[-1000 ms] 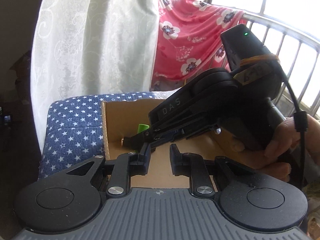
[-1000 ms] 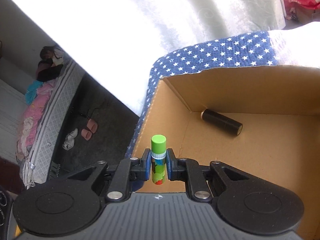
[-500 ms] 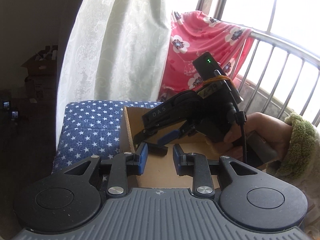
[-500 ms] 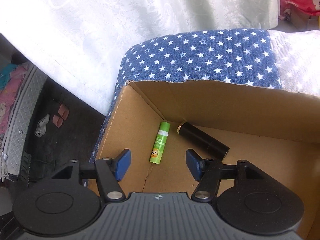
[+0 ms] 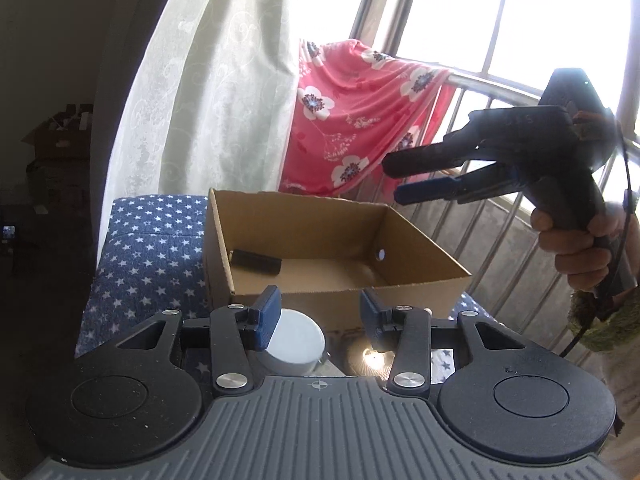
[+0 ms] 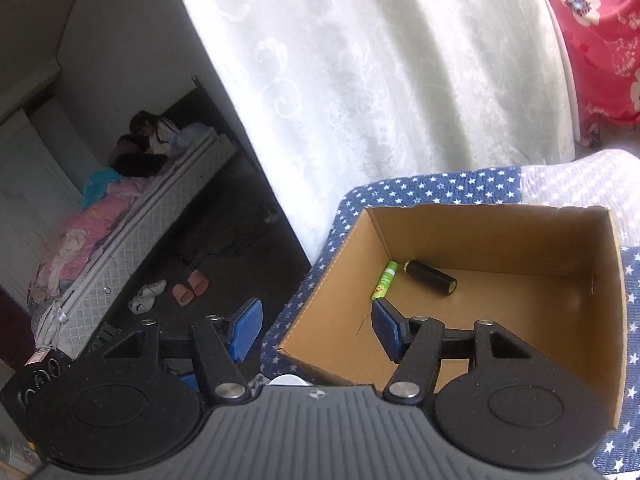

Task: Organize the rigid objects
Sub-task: 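Grasp the small black oval item in the pink dish with the right gripper, then carry the black oval item into the box and open the right gripper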

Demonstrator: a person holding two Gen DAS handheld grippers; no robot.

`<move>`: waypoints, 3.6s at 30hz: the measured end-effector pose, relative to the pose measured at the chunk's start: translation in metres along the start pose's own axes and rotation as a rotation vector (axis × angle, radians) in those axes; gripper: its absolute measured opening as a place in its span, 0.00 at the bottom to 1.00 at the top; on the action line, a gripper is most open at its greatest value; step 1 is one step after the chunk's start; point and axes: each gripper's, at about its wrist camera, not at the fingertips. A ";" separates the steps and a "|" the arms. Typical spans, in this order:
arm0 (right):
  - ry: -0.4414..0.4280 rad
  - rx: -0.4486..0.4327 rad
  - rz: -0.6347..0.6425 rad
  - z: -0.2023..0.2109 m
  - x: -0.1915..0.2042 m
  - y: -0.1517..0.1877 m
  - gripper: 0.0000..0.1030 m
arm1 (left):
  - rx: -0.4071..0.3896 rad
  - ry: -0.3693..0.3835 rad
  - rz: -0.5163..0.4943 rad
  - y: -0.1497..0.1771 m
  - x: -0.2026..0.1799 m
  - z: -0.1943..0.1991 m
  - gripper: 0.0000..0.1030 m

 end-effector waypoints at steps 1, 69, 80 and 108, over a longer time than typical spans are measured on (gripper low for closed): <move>-0.020 -0.013 0.006 0.007 0.000 0.009 0.61 | 0.010 0.012 -0.003 0.005 -0.004 0.000 0.42; 0.064 0.224 -0.186 -0.055 -0.033 0.151 0.18 | 0.140 -0.002 0.089 0.078 -0.051 -0.024 0.33; 0.046 0.181 -0.149 -0.031 -0.010 0.154 0.18 | 0.084 -0.009 0.061 0.072 -0.061 0.000 0.33; -0.040 0.057 -0.088 -0.010 0.007 0.073 0.18 | 0.011 0.014 -0.025 -0.013 -0.045 -0.009 0.33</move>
Point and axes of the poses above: each gripper's, at about its wrist camera, not at the fingertips, and z roughly against the way its jaws point, x to its left, y to its underside, and after that the axes turned 10 degrees about -z, right-handed
